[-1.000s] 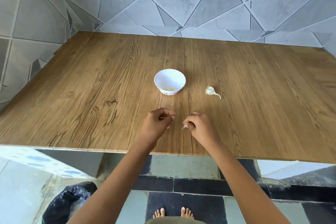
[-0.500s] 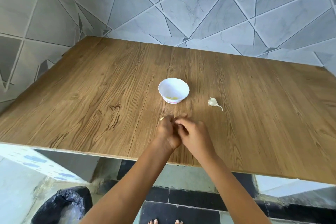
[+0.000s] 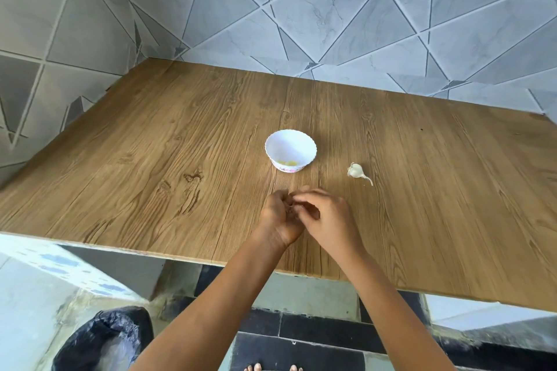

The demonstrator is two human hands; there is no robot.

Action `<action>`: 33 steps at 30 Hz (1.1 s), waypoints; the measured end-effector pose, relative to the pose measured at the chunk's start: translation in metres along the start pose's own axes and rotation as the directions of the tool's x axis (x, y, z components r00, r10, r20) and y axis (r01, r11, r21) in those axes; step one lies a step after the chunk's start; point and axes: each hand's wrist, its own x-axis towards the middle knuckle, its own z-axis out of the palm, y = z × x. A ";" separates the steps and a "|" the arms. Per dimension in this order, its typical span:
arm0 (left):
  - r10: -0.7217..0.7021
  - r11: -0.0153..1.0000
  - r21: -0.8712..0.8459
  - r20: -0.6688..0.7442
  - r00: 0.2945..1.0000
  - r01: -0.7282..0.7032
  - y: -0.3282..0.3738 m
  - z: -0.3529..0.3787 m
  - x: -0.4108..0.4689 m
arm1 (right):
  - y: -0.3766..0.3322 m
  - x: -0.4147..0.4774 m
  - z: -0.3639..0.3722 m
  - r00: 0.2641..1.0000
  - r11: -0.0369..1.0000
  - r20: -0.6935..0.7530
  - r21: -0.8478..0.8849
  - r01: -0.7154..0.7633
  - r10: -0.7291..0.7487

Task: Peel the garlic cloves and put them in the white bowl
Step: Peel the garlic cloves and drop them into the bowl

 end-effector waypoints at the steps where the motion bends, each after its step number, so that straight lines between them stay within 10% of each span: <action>1: 0.005 1.000 0.008 -0.004 1.000 -0.005 0.001 0.001 0.000 | 0.000 0.001 -0.001 1.000 1.000 0.002 0.021 -0.017 0.017; 15: 0.000 0.999 0.036 0.003 1.000 0.000 -0.007 0.003 0.011 | 0.013 0.002 -0.007 0.999 0.998 0.030 -0.053 0.035 -0.033; 33: -0.083 0.997 0.012 0.060 0.995 0.082 -0.021 0.014 0.013 | 0.059 -0.032 -0.046 0.963 0.970 -0.118 0.005 -0.245 0.244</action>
